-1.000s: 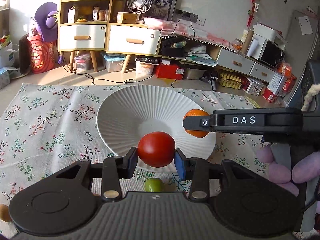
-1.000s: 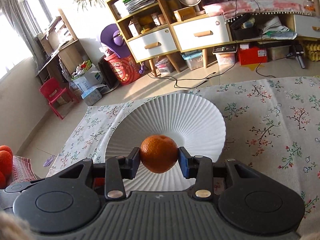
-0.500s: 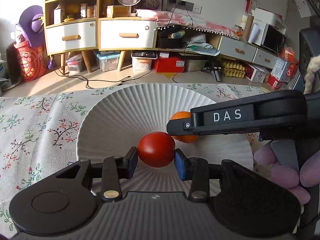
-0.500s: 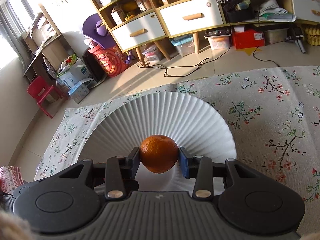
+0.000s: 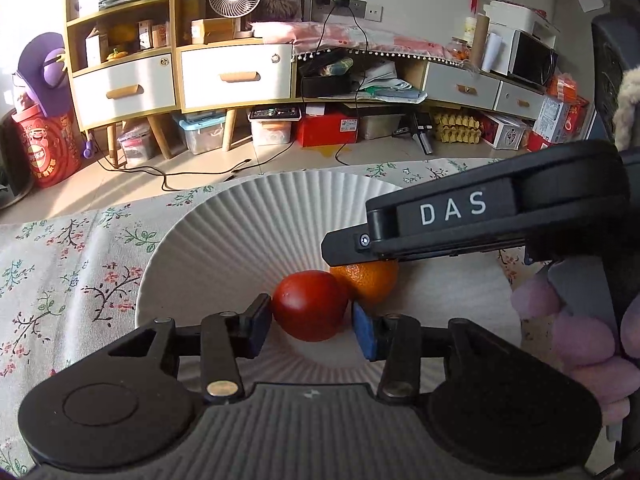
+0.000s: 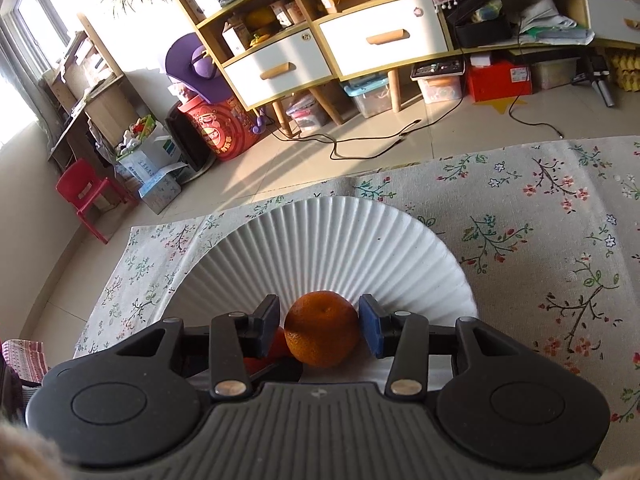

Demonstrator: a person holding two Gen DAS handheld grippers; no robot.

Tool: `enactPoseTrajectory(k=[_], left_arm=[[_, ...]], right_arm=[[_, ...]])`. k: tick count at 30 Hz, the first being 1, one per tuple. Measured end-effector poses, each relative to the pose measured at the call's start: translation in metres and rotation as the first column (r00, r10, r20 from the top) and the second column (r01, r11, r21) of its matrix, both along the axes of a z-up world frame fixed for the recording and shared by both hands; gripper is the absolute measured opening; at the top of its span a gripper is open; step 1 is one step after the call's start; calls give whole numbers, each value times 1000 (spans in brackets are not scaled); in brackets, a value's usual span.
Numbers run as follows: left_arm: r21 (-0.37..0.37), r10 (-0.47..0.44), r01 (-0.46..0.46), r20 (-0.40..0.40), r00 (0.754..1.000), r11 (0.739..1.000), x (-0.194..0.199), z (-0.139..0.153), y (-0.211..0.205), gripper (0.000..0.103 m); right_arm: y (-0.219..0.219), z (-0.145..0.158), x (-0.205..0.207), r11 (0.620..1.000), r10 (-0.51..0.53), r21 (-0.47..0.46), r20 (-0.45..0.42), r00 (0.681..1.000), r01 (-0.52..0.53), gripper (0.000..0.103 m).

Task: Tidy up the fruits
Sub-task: 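Release the tomato from the left tool into the bowl while the right tool releases the orange, then lift both open tools out of the white bowl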

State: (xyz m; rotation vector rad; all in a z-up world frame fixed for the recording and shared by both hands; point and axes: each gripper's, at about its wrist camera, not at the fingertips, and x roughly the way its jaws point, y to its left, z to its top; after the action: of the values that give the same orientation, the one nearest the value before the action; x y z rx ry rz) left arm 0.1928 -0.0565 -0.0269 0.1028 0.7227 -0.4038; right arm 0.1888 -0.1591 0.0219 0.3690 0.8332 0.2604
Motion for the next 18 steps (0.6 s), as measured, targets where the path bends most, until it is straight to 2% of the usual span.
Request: enactPoseTrajectory(k=[2, 10, 16, 18], left_arm=[[5, 0, 0, 7, 1000, 1000, -1, 2, 1, 52], [1, 3, -3, 20, 1000, 1000, -14, 14, 6, 69], [29, -9, 8, 27, 1000, 1000, -36, 27, 10, 85], [40, -12, 11, 31, 999, 999, -45, 31, 13, 88]], right_arm=[[-1, 2, -1, 1000, -4, 2, 6, 1000, 4, 47], [0, 20, -16, 1000, 0, -31, 59, 998, 1, 62], [-1, 35, -39, 999, 12, -43, 98, 995, -8, 83], [-1, 38, -48, 999, 11, -44, 104, 994, -7, 90]])
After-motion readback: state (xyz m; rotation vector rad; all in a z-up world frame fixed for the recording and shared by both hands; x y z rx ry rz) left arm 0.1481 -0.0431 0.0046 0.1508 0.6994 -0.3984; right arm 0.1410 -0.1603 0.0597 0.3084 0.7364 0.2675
